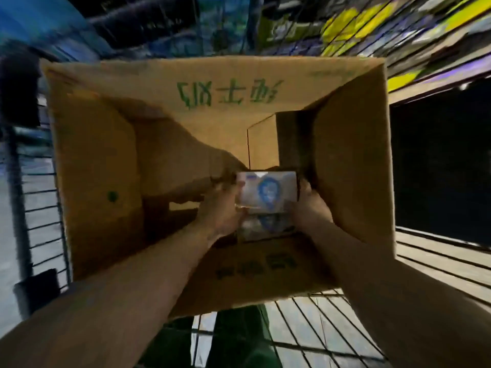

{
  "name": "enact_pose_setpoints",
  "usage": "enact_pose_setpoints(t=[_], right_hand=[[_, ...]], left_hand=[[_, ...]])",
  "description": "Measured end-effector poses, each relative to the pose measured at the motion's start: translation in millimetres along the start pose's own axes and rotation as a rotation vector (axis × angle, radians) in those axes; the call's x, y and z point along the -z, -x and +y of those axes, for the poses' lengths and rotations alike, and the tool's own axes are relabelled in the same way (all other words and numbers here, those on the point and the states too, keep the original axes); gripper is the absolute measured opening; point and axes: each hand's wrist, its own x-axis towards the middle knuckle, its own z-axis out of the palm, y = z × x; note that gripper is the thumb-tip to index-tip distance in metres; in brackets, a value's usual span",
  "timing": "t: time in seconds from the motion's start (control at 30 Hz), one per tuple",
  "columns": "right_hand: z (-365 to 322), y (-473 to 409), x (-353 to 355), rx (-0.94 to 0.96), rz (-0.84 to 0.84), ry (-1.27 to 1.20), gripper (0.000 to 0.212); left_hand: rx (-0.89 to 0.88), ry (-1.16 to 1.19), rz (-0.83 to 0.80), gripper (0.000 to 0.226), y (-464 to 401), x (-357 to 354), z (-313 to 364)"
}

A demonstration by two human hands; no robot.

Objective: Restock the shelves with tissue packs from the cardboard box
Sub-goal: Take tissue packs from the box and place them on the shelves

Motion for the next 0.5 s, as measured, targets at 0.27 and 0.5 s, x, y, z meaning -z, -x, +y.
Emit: enact_pose_setpoints(t=[0.27,0.5], right_hand=[[8,-19,-18,-0.069,-0.031,-0.081,0.052],[12,-16,-11,-0.094,-0.117,-0.241,0.059]], left_hand=[[0.236,0.471,0.096,0.054,-15,-34,-2],[0.427,0.577,-0.032,0.043,-11,-39,-6]])
